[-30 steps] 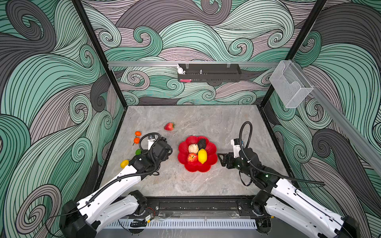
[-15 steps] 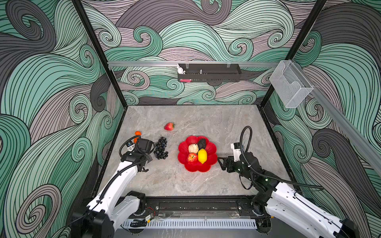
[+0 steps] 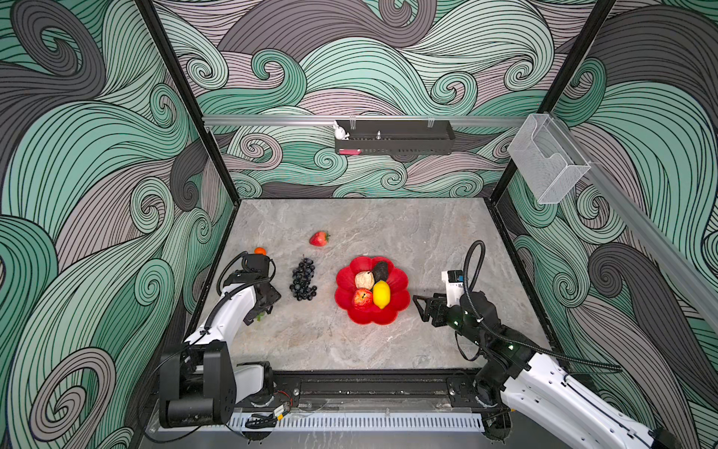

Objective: Arrange fruit in a fruit bowl
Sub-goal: Move the fruit to the middle-left of the table, then pick up the fruit from the middle-left of the table.

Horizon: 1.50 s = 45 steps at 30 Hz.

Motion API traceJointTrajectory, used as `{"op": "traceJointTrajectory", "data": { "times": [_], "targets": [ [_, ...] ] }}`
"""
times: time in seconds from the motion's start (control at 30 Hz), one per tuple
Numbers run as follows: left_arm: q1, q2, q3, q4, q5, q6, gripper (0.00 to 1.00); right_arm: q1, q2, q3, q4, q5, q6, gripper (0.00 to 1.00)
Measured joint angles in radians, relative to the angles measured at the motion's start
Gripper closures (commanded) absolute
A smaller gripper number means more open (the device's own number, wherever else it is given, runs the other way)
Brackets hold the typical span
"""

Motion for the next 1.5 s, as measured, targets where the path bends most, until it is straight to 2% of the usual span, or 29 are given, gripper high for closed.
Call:
{"op": "traceJointTrajectory", "data": {
  "times": [0.23, 0.47, 0.67, 0.9, 1.27, 1.5],
  "targets": [
    [0.018, 0.101, 0.049, 0.039, 0.101, 0.008, 0.28, 0.000, 0.000, -0.003, -0.001, 0.003, 0.000, 0.16],
    [0.004, 0.106, 0.048, 0.058, 0.212, 0.012, 0.27, 0.000, 0.013, -0.003, 0.000, 0.003, 0.000, 0.16],
    [-0.003, 0.069, 0.050, 0.044, 0.186, 0.030, 0.23, 0.000, 0.029, -0.003, 0.000, 0.002, 0.000, 0.16],
    [-0.003, 0.111, 0.086, 0.037, 0.126, 0.041, 0.21, 0.000, 0.030, -0.003, 0.000, 0.002, 0.001, 0.16],
    [-0.018, 0.242, 0.117, 0.074, 0.180, 0.098, 0.21, 0.000, 0.035, -0.003, 0.002, 0.002, 0.001, 0.16],
    [-0.029, 0.273, 0.119, 0.074, 0.196, 0.111, 0.30, 0.000, 0.041, -0.003, 0.006, 0.001, 0.001, 0.16]
  ]
}}
